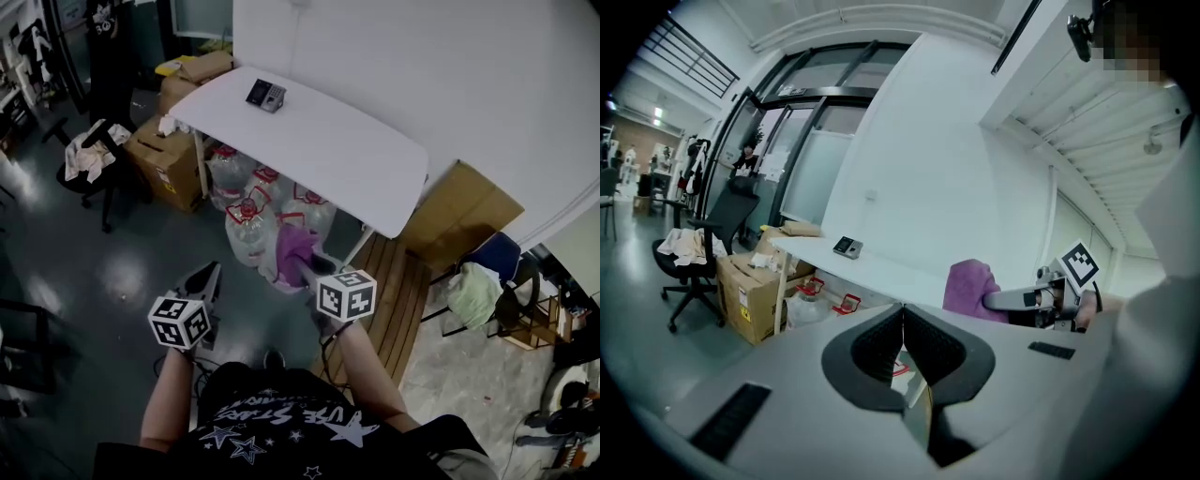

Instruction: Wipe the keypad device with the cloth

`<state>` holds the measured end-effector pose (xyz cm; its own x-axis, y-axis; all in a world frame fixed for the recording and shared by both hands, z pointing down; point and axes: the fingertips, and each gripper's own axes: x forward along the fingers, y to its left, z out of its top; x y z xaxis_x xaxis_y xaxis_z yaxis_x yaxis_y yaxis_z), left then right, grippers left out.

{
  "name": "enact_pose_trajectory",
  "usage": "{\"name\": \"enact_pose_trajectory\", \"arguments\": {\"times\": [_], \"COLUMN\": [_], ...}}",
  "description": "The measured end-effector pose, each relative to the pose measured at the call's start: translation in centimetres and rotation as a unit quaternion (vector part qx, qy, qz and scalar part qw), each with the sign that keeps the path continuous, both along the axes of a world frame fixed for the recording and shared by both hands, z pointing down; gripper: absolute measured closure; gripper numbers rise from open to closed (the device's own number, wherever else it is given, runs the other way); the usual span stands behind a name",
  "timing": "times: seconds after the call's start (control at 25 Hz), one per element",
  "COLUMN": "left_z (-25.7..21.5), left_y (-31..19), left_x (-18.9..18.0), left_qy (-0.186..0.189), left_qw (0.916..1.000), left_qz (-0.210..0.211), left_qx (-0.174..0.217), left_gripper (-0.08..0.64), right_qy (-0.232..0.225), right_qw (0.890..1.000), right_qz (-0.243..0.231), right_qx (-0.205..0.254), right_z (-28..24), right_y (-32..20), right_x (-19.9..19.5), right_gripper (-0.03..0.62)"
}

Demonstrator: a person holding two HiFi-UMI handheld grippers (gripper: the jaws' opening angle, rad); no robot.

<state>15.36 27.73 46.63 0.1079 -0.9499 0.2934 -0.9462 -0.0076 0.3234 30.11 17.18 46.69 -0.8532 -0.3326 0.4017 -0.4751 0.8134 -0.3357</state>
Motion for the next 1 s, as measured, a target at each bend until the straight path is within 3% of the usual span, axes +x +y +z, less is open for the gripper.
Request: {"name": "enact_pose_trajectory", "arguments": {"times": [0.24, 0.52, 0.76, 1.0], "left_z": [0.1, -0.4, -0.3, -0.2], "left_y": [0.0, -1.2, -4.7, -7.4], "left_x": [-1.0, -5.0, -8.7, -14.9], "left_qy": [0.002, 0.012, 0.014, 0.021], "left_qw": [0.9999, 0.9995, 0.9999, 0.9997], "left_qz": [-0.012, -0.027, 0.001, 0.012], "left_qx": [0.000, 0.009, 0.006, 0.007], "left_gripper": [0.551, 0.551, 0.551, 0.551], "right_qy": [0.005, 0.019, 0.018, 0.018], "right_qw": [1.000, 0.999, 1.000, 0.999], "right_qz": [-0.017, -0.026, 0.002, 0.028], "right_qx": [-0.010, -0.012, -0.013, -0.014], "right_z": [0.7, 0.8, 0.2, 0.2], "right_y": [-1.0, -1.8, -5.0, -7.3], "right_x": [-1.7, -5.4, -8.9, -14.1], "right_gripper": [0.494, 0.494, 0.494, 0.494]}}
